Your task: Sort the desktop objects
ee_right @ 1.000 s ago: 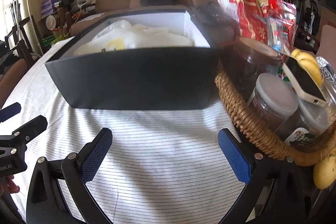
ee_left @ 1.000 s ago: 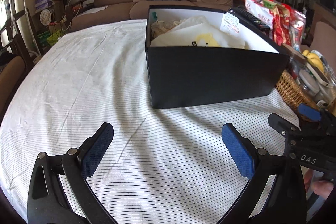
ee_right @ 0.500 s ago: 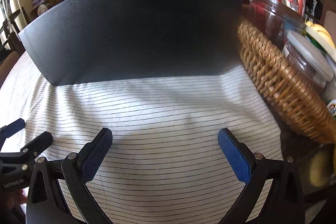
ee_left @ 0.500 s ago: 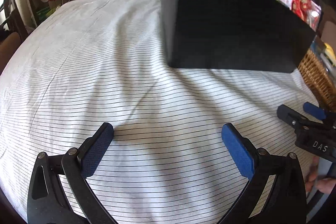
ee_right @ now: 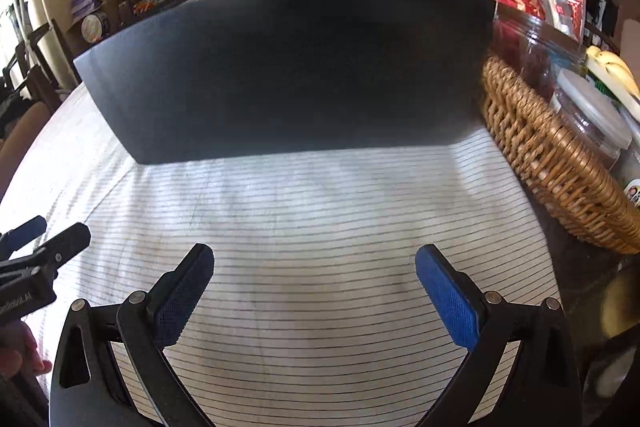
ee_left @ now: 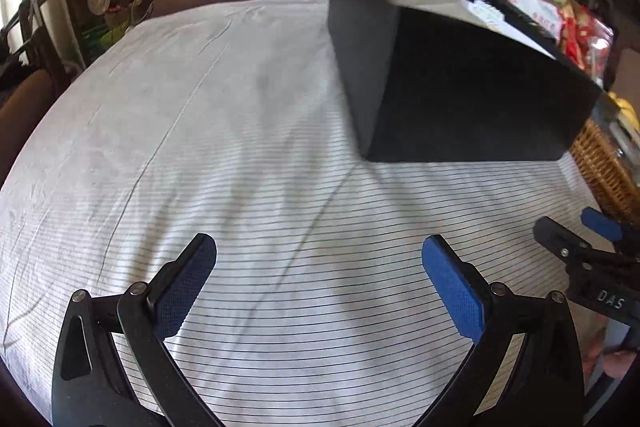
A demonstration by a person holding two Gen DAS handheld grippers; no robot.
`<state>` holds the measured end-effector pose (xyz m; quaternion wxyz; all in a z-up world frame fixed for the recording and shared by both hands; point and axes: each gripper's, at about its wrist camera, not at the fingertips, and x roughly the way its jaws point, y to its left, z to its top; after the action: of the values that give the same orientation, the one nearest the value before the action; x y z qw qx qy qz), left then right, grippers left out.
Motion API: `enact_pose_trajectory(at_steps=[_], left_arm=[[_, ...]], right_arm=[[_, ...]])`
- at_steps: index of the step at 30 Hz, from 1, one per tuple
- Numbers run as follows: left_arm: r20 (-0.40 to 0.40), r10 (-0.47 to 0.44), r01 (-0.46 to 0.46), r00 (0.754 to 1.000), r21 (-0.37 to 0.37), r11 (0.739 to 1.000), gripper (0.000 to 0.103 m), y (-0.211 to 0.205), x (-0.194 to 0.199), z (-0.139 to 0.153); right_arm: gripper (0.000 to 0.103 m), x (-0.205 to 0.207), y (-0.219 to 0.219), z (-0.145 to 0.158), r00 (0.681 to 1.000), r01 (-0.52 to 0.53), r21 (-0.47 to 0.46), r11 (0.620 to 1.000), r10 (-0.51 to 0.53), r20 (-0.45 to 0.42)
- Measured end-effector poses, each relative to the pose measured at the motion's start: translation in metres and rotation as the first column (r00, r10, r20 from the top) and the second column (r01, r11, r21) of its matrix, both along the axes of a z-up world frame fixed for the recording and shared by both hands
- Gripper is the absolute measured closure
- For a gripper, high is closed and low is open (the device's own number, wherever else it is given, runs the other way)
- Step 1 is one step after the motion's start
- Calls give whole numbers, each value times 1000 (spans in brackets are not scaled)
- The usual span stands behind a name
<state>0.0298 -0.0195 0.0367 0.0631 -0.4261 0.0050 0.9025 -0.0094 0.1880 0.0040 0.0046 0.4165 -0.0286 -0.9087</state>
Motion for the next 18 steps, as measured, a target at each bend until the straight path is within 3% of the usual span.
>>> enact_pose_trajectory(at_steps=[7, 13, 18], left_arm=[[63, -22, 24, 998, -22, 999, 0, 40, -15, -13], [127, 0, 6, 992, -49, 999, 0, 51, -25, -29], [114, 28, -23, 993, -44, 999, 0, 49, -25, -31]], right_arm=[[0, -8, 12, -4, 999, -30, 57, 998, 28, 26], [0, -19, 11, -11, 999, -26, 31, 999, 25, 47], [0, -21, 9, -19, 997, -33, 49, 998, 29, 69]])
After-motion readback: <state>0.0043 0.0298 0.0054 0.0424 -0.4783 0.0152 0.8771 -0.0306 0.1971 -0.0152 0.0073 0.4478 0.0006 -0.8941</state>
